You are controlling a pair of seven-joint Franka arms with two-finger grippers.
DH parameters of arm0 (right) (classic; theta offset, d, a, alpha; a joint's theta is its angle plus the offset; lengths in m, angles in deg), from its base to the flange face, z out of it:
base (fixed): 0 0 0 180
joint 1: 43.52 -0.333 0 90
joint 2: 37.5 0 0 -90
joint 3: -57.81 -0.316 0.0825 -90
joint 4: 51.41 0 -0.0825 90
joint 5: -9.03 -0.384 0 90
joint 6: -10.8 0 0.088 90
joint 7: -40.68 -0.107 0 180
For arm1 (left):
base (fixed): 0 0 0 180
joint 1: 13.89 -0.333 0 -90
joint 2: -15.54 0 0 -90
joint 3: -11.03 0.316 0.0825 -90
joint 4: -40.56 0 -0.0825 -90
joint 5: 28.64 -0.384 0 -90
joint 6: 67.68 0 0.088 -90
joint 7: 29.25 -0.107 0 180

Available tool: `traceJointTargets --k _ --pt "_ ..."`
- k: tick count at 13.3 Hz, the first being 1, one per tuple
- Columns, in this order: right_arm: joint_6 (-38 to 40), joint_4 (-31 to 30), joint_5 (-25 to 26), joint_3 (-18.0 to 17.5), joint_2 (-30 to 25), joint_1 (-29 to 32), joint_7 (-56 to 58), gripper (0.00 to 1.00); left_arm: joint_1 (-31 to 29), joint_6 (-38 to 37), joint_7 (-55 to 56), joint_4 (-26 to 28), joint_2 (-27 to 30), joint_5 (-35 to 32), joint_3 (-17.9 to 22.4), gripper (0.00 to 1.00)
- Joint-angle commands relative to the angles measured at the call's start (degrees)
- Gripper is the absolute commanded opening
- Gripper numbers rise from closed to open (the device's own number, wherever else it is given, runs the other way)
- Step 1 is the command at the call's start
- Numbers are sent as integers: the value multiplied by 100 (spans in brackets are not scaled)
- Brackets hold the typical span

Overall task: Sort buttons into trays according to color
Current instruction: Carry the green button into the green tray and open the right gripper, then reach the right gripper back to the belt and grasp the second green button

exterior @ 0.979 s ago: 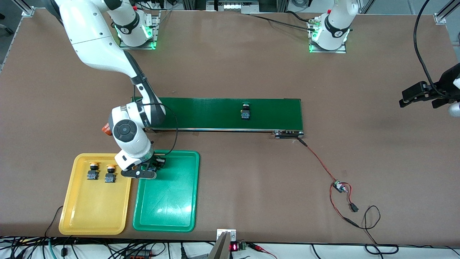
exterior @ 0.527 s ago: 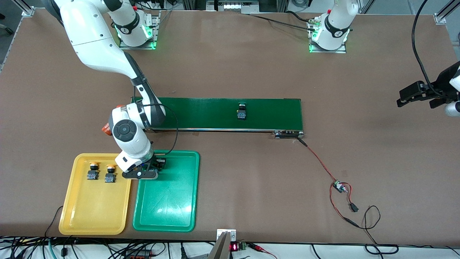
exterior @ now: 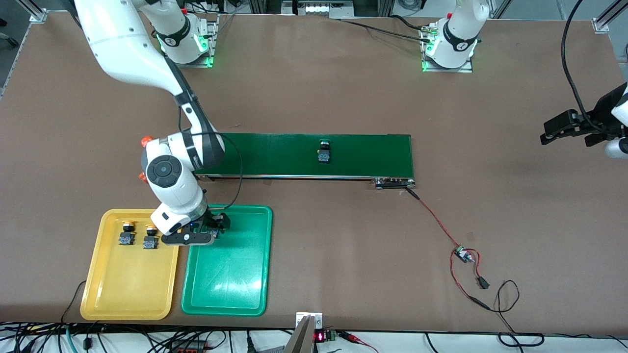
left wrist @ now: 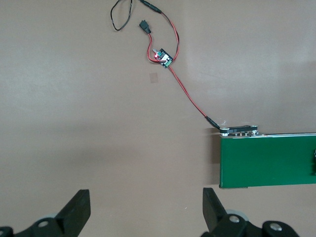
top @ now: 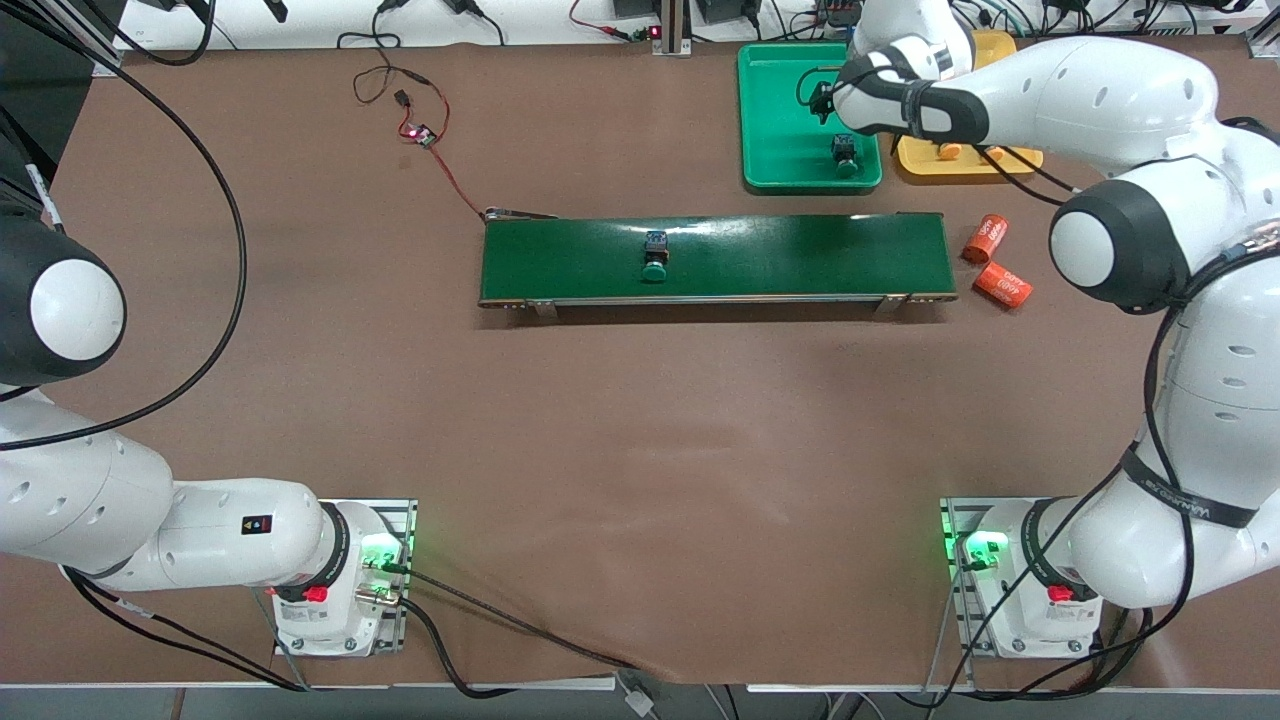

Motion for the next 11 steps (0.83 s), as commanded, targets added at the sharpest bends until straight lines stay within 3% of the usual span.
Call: traceJointTargets --k 1,6,9,11 --pt "1003 36 17 -210 -432 -4 6 100 19 -67 -93 58 106 -9 -33 100" --pt "2306 36 -1642 -343 -1022 -248 -395 100 2 -49 -84 57 106 -9 -15 100" --pt "2229 36 -1636 -334 -970 -985 -1555 100 2 -14 -93 49 106 -18 -6 100" --pt "2071 28 -1662 -316 -874 -1365 -1672 100 2 -5 -84 49 97 -18 -6 100"
